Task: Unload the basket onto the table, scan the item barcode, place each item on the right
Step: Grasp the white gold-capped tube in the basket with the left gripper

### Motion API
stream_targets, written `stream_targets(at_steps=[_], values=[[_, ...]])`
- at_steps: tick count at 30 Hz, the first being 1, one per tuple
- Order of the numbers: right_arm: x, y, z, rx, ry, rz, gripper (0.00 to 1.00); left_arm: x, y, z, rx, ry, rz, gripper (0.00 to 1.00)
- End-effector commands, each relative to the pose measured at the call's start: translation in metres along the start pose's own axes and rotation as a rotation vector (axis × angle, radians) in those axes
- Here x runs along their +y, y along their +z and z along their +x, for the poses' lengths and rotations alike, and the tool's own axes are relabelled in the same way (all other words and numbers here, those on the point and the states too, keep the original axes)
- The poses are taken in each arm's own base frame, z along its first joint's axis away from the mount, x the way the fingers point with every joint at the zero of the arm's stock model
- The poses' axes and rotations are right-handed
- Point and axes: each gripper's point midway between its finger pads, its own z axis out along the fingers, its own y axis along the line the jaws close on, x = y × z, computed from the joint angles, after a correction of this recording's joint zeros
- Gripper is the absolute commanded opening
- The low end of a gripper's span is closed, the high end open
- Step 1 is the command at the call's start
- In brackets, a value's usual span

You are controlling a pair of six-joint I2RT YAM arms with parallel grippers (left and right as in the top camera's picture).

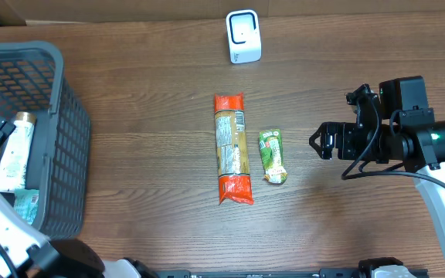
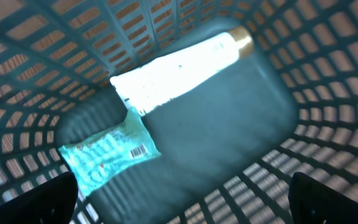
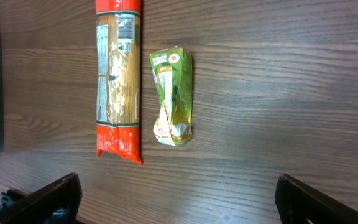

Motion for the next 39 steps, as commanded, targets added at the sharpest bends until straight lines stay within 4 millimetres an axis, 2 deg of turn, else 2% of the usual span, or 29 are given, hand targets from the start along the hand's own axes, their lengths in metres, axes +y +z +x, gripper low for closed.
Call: stream_targets(at_steps=[1,4,9,18,22,28,32,33,37,39], values=[[0.003,-0.002,-0.004,-0.016,-0.013,-0.006,1.00,0.005,0.032,0.003,0.024,0.039,-0.139,1.00],[0.003,-0.002,-0.006,-0.025,-0.016,-0.007,1.00,0.000,0.052,-0.001,0.013,0.123,-0.187,1.00],[0.003,-0.002,-0.006,-0.027,-0.017,-0.007,1.00,-0.019,0.091,-0.008,0.000,0.335,-0.131,1.00],[0.003,-0.002,-0.004,-0.018,-0.014,-0.006,1.00,-0.036,0.165,0.006,0.092,0.610,-0.065,1.00],[0.003,-0.002,-0.004,-0.016,-0.013,-0.006,1.00,-0.041,0.196,0.008,0.101,0.659,-0.059,1.00],[0.003,-0.002,-0.001,-0.007,-0.009,-0.004,1.00,-0.047,0.224,0.002,0.069,0.694,-0.056,1.00],[0.003,-0.002,-0.001,-0.005,-0.008,-0.004,1.00,-0.045,0.244,0.013,0.109,0.703,-0.057,1.00],[0.003,-0.002,-0.001,-0.004,-0.008,-0.004,1.00,-0.043,0.253,0.022,0.140,0.706,-0.057,1.00],[0.003,-0.002,0.000,-0.004,-0.008,-0.004,1.00,-0.036,0.270,0.040,0.211,0.691,-0.061,0.91],[0.002,-0.002,-0.001,-0.004,-0.008,-0.004,1.00,-0.035,0.271,0.043,0.221,0.675,-0.062,0.78]])
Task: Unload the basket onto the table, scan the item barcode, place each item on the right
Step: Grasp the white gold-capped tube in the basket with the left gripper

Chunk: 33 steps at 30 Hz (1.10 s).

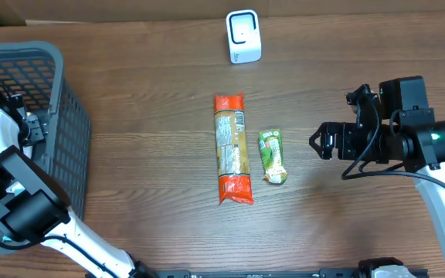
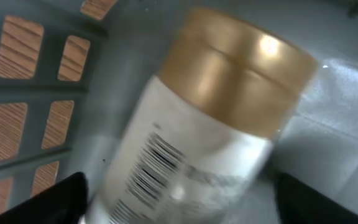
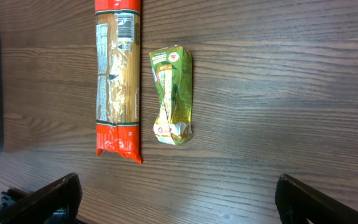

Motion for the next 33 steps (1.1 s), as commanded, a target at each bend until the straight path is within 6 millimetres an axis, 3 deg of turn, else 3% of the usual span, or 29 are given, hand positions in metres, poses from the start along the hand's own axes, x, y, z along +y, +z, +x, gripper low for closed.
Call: stream_targets(at_steps=[1,4,7,11,15,17,18,20,21,23,24,29,33], values=[[0.003,-0.002,-0.002,-0.009,-0.010,-0.005,1.00,-0.016,0.035,0.033,0.121,0.003,0.041,0.66],[0.003,-0.002,-0.002,-0.010,-0.010,-0.005,1.00,-0.016,0.033,0.034,0.126,-0.005,0.043,0.28],[0.003,-0.002,-0.002,-0.010,-0.010,-0.005,1.00,-0.017,0.031,0.038,0.142,-0.008,0.047,0.04],[0.003,-0.002,-0.002,-0.011,-0.011,-0.005,1.00,-0.013,0.019,0.032,0.140,-0.109,0.040,0.04],[0.003,-0.002,-0.003,-0.013,-0.011,-0.006,1.00,0.001,-0.016,0.008,0.086,-0.209,0.027,0.04],[0.003,-0.002,-0.003,-0.013,-0.011,-0.006,1.00,0.003,-0.044,-0.012,0.020,-0.225,0.069,0.04],[0.003,-0.002,-0.003,-0.013,-0.011,-0.006,1.00,0.002,-0.073,-0.029,-0.049,-0.233,0.123,0.04],[0.003,-0.002,-0.003,-0.013,-0.011,-0.006,1.00,0.004,-0.107,-0.047,-0.135,-0.238,0.165,0.04],[0.003,-0.002,-0.003,-0.013,-0.011,-0.006,1.00,0.009,-0.137,-0.059,-0.207,-0.242,0.178,0.04],[0.003,-0.002,-0.003,-0.013,-0.011,-0.006,1.00,0.014,-0.176,-0.071,-0.298,-0.243,0.192,0.04],[0.003,-0.002,-0.003,-0.013,-0.011,-0.006,1.00,0.019,-0.211,-0.077,-0.376,-0.244,0.197,0.04],[0.003,-0.002,-0.002,-0.009,-0.009,-0.005,1.00,0.026,-0.296,-0.076,-0.558,-0.234,0.209,0.04],[0.003,-0.002,-0.001,-0.006,-0.009,-0.005,1.00,0.001,-0.363,-0.064,-0.685,-0.175,0.337,0.04]])
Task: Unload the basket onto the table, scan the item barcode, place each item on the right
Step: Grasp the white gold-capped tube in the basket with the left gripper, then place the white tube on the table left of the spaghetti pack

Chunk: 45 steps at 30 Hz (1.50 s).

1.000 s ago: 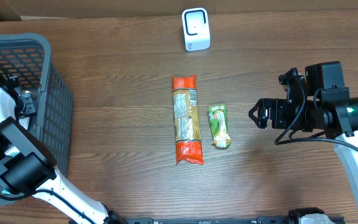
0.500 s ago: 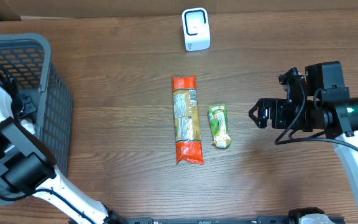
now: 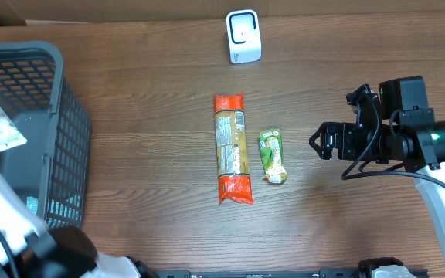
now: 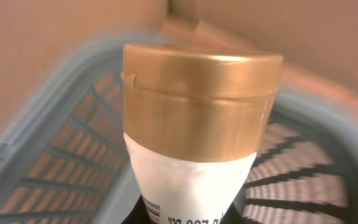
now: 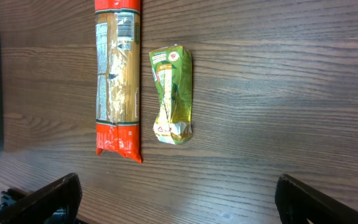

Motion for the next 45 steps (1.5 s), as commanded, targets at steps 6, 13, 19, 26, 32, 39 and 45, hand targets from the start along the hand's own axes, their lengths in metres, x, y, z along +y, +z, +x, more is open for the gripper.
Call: stream_targets(at_steps=[6,13,19,26,32,39,45], values=[[0.003,-0.002,-0.001,-0.005,-0.008,-0.004,1.00,-0.108,-0.124,0.003,-0.095,0.052,0.439,0.04],[0.002,-0.002,0.002,0.004,-0.005,-0.003,1.00,-0.185,-0.143,0.068,0.183,0.050,0.679,0.04],[0.002,-0.002,0.002,0.006,-0.004,-0.003,1.00,-0.240,-0.115,0.140,0.422,0.163,0.716,0.04],[0.002,-0.002,0.002,0.006,-0.004,-0.003,1.00,-0.282,-0.052,0.238,0.579,0.128,0.543,0.04],[0.002,-0.002,0.002,0.006,-0.005,-0.002,1.00,-0.303,-0.015,0.289,0.536,0.069,0.473,0.04],[0.002,-0.002,0.002,0.006,-0.005,-0.002,1.00,-0.330,0.001,0.322,0.442,0.096,0.574,0.05],[0.002,-0.002,0.002,0.006,-0.005,-0.002,1.00,-0.341,-0.002,0.332,0.429,0.091,0.608,0.48]])
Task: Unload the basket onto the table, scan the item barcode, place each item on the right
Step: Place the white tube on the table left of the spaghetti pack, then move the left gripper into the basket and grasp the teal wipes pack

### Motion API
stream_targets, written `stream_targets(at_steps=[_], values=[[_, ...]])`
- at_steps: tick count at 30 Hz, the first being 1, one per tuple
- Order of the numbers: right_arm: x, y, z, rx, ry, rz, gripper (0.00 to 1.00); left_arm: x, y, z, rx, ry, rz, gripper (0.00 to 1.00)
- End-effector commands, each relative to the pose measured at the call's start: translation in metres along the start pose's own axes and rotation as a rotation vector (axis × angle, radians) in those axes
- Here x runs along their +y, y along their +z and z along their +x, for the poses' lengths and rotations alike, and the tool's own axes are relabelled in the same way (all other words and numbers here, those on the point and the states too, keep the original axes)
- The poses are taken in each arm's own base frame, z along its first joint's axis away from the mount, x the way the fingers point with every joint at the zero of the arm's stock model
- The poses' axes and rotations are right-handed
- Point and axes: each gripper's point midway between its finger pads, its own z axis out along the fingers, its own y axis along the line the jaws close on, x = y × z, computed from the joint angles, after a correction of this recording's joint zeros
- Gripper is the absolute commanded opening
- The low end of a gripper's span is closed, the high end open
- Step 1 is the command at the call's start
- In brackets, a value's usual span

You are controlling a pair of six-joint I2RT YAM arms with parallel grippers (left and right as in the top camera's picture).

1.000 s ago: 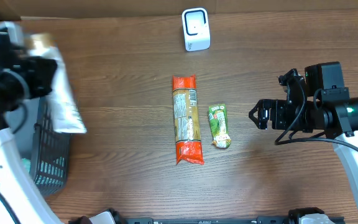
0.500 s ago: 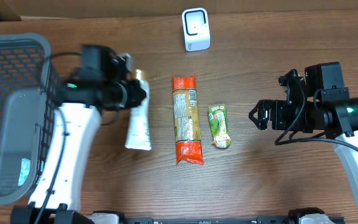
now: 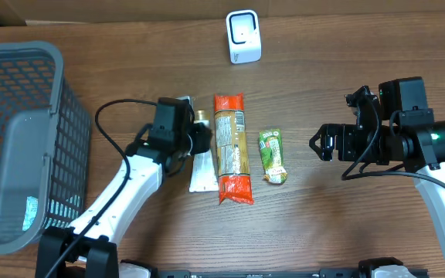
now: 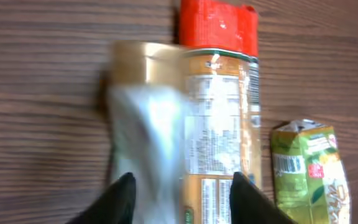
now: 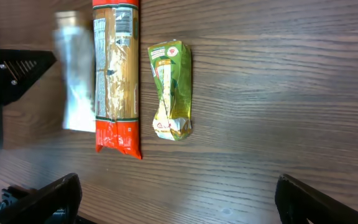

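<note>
A white tube with a gold cap (image 3: 202, 168) lies on the table, cap toward the far side, touching the left side of a long orange spaghetti pack (image 3: 231, 148). My left gripper (image 3: 197, 139) hangs over the tube's cap end. In the left wrist view its jaws stand open (image 4: 184, 182) above the blurred tube (image 4: 145, 124). A white barcode scanner (image 3: 243, 36) stands at the far edge. A crumpled green packet (image 3: 272, 155) lies right of the spaghetti, its barcode showing (image 4: 289, 163). My right gripper (image 5: 179, 205) stays open at the right, holding nothing.
A grey mesh basket (image 3: 60, 116) stands at the left edge with a teal packet (image 3: 28, 213) inside. The left arm's cable loops over the table between basket and tube. Brown cardboard runs along the far edge.
My left gripper was shut on the tube, held up over the basket. Now it is at mid-table with jaws open, and the tube lies beside the spaghetti pack. The right arm has not moved.
My left gripper was open above the basket, with the tube and teal packet lying inside. Then it was down close to the tube's cap. Then it held the tube raised over the basket. Now the tube rests on the table, let go.
</note>
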Motion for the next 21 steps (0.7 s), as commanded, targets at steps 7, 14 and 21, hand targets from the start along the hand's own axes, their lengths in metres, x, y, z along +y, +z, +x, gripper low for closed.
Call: stream_targets(at_steps=[7,14,21], values=[[0.003,-0.002,-0.001,-0.007,-0.009,-0.005,1.00,-0.027,-0.045,-0.054,-0.123,0.023,0.076,0.60],[0.003,-0.002,-0.001,-0.007,-0.009,-0.004,1.00,-0.012,-0.204,-0.125,-0.264,0.083,-0.035,0.70],[0.003,-0.002,-0.002,-0.008,-0.009,-0.004,1.00,0.091,-0.330,-0.118,-0.381,-0.158,-0.421,0.82]])
